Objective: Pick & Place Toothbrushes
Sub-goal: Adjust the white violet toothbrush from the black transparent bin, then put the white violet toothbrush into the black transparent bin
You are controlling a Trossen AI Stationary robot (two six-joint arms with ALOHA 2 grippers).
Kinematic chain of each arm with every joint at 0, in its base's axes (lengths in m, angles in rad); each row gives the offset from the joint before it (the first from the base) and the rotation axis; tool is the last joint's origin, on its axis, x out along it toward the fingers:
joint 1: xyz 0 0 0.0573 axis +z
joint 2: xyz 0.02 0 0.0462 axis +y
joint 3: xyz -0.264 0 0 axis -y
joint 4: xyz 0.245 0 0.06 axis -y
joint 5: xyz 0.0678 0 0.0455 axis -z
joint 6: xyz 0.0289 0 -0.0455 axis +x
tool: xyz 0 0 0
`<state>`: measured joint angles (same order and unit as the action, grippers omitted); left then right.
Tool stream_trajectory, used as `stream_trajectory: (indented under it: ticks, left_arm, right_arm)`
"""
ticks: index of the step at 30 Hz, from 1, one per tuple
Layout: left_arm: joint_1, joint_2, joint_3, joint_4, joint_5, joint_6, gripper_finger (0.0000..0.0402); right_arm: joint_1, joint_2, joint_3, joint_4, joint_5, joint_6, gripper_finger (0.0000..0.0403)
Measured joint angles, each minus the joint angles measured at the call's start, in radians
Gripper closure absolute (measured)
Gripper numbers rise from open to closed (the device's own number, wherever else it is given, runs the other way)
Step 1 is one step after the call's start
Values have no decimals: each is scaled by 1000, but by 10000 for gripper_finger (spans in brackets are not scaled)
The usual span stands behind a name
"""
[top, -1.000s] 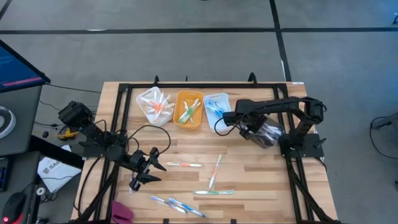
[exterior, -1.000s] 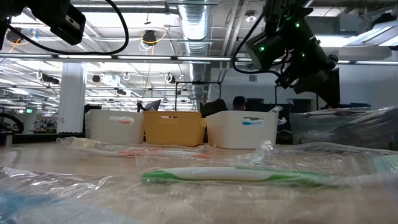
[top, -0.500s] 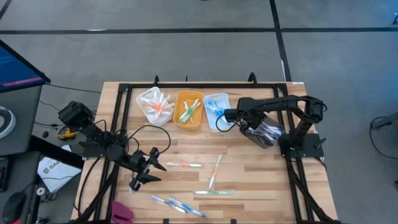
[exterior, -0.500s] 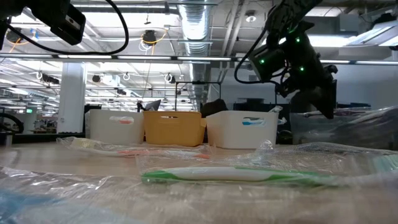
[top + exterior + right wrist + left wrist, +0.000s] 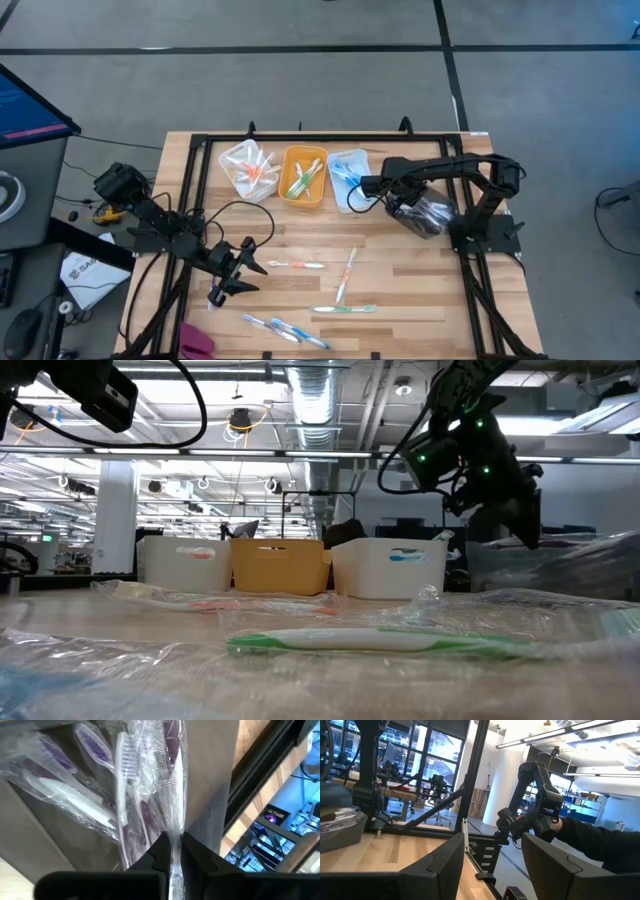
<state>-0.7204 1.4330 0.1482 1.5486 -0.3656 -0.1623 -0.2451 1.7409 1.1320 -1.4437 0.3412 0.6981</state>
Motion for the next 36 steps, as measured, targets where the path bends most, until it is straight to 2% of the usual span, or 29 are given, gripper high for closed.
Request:
stream_trajectory:
  ticks: [7,13,18,23,27,36]
  left_arm:
    - [0,0,0,0,0,0,211]
    - [0,0,0,0,0,0,211]
    - [0,0,0,0,0,0,211]
    - [0,0,0,0,0,0,211]
    - [0,0,0,-1,0,0,211]
    - [0,0,0,-1,0,1,211]
  right_arm:
    - [9,0,0,-133,0,27,396]
    - [17,1,0,-116,-25,1,392]
    - [18,53,1,-121,-59,-23,393]
    - [27,129,6,-113,-79,-81,365]
    - [33,165,18,-109,-56,-93,335]
    - [72,177,100,-128,-45,-97,268]
